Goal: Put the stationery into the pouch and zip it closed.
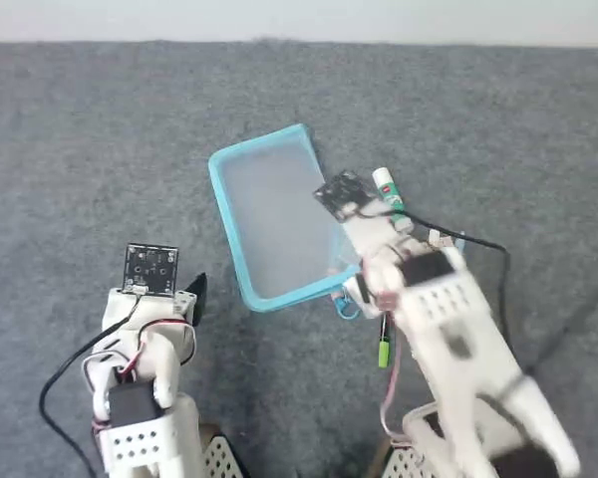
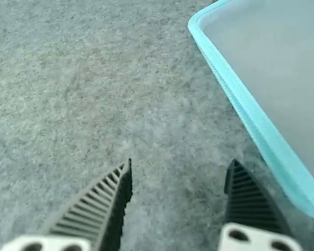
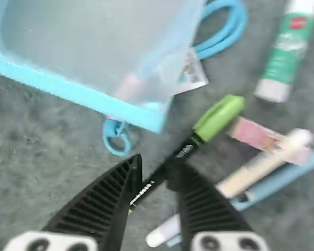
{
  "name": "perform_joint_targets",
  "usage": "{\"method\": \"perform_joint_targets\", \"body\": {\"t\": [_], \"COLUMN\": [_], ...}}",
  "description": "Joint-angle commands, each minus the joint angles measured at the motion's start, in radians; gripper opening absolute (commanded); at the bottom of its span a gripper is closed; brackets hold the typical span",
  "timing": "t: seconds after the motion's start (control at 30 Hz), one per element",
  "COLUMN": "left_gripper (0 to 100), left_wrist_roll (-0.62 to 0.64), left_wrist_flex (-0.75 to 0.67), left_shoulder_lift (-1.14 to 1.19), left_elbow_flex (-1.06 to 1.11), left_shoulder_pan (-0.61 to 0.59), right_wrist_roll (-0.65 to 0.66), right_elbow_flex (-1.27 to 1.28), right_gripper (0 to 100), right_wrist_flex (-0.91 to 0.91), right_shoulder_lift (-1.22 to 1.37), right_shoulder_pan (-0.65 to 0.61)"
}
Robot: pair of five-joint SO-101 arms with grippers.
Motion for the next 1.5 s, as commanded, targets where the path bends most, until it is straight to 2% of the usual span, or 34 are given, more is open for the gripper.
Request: {"method": "perform_joint_targets", "body": {"t": [0.0, 0.23, 0.83, 0.9, 1.1, 1.27, 1.47], "left_gripper": [27, 27, 27, 27, 27, 27, 27], "left_wrist_roll": [0.011, 0.009, 0.008, 0.008, 0.008, 0.008, 0.008], "left_wrist_flex": [-0.028, -0.028, -0.029, -0.029, -0.029, -0.029, -0.031], "left_shoulder_lift": [-0.020, -0.020, -0.020, -0.020, -0.020, -0.020, -0.020], "left_elbow_flex": [-0.012, -0.012, -0.012, -0.012, -0.012, -0.012, -0.012], "left_shoulder_pan": [-0.005, -0.003, -0.002, -0.002, -0.002, -0.002, 0.000], "right_wrist_roll": [-0.020, -0.081, -0.089, -0.089, -0.089, -0.089, -0.092], "right_elbow_flex": [-0.107, -0.112, -0.110, -0.110, -0.110, -0.123, -0.445], "right_gripper": [20.2, 21.7, 21.5, 18.6, 0.8, 0.7, 0.7], "right_wrist_flex": [-0.024, -0.147, -0.142, -0.139, -0.111, -0.107, 0.157], "right_shoulder_lift": [0.137, 0.295, 0.453, 0.456, 0.456, 0.452, 0.450], "right_shoulder_pan": [-0.045, -0.102, -0.093, -0.084, 0.015, 0.085, 0.143]}}
